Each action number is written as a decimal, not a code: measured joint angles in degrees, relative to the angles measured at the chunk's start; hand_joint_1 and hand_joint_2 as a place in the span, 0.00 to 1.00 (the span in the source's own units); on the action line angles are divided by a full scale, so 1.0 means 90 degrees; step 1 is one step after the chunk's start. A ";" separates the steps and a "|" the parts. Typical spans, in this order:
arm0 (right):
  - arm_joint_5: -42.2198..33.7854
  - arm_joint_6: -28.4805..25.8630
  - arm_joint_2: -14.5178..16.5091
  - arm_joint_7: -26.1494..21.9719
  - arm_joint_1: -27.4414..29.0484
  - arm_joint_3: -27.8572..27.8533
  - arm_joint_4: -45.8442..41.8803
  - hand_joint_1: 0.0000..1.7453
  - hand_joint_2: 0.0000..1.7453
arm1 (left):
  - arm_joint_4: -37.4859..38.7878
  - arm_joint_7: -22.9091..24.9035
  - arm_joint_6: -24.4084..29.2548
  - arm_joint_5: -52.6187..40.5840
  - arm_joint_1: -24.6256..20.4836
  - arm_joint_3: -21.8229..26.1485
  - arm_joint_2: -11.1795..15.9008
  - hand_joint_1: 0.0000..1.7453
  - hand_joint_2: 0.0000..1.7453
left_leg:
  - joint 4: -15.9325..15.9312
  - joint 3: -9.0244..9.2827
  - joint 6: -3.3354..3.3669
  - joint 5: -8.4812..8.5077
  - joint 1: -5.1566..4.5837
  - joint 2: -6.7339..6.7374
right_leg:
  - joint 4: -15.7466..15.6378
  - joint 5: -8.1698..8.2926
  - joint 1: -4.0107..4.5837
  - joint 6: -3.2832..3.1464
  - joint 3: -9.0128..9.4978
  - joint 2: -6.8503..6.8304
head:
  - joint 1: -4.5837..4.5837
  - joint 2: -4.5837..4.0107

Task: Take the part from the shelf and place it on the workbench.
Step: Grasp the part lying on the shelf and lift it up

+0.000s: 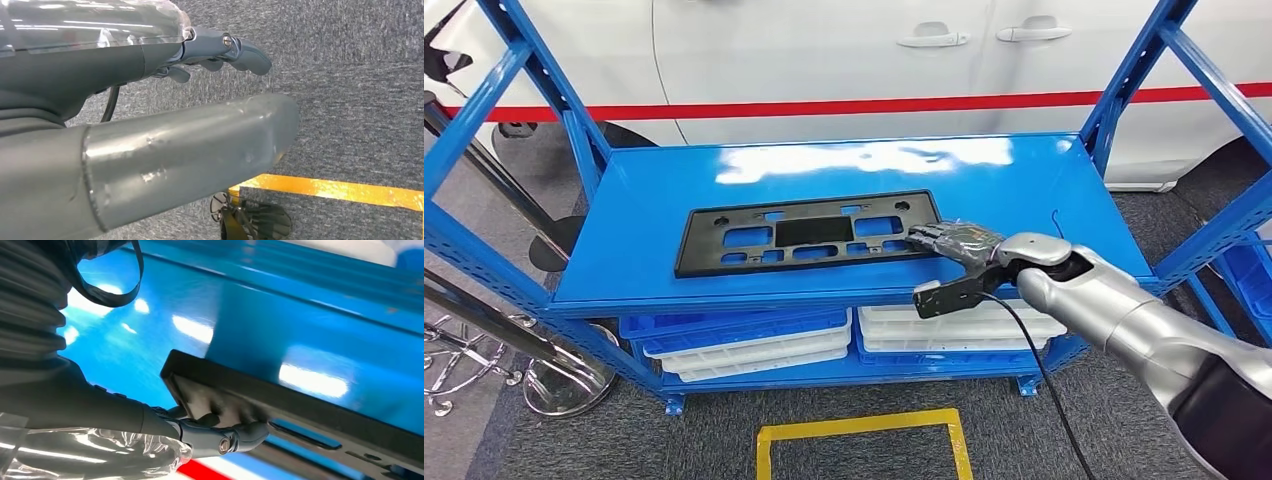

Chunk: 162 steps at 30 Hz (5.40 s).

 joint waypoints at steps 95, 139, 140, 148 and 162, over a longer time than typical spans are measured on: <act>0.5919 -0.4262 0.3705 0.2047 0.2247 -0.4670 0.1337 0.00 1.00 | 0.0000 0.0446 -0.0097 -0.1370 -0.0243 -0.0012 -0.0305 0.00 0.00 | 0.0001 0.0042 -0.0013 -0.0029 0.0008 -0.0004 | 0.0001 -0.0037 0.0007 -0.0005 0.0038 -0.0002 | -0.0001 -0.0001; 0.5687 -0.3509 0.3717 0.1402 0.2221 -0.5110 0.1605 1.00 1.00 | 0.0000 -0.0629 -0.0760 -0.1114 -0.0317 0.0021 -0.0340 0.00 1.00 | 0.0001 0.0053 -0.0013 -0.0029 0.0008 -0.0004 | 0.0001 -0.0037 0.0007 -0.0005 0.0048 0.0000 | -0.0001 0.0000; 0.5679 -0.3519 0.3717 0.1397 0.2226 -0.5110 0.1602 1.00 1.00 | 0.0000 -0.0629 -0.0757 -0.1115 -0.0317 0.0021 -0.0340 0.00 1.00 | 0.0001 0.0053 -0.0013 -0.0029 0.0008 -0.0003 | 0.0001 -0.0037 0.0007 -0.0005 0.0048 0.0000 | -0.0001 0.0000; 0.5525 -0.4393 0.3707 0.1139 0.2560 -0.5200 0.1120 1.00 1.00 | 0.0000 -0.0291 -0.0266 -0.1092 -0.0317 0.0027 -0.0340 0.00 1.00 | 0.0001 0.0047 -0.0013 -0.0029 0.0008 -0.0003 | 0.0001 -0.0037 0.0007 -0.0006 0.0043 0.0000 | -0.0001 0.0000; 0.6166 -0.5219 0.3800 0.0760 0.3155 -0.5590 -0.1029 1.00 1.00 | 0.0000 0.0338 0.0346 -0.0955 -0.0355 0.0197 -0.0355 0.00 1.00 | 0.0000 0.0041 -0.0014 -0.0030 0.0008 -0.0004 | 0.0001 -0.0039 0.0007 -0.0006 0.0039 -0.0004 | 0.0000 0.0000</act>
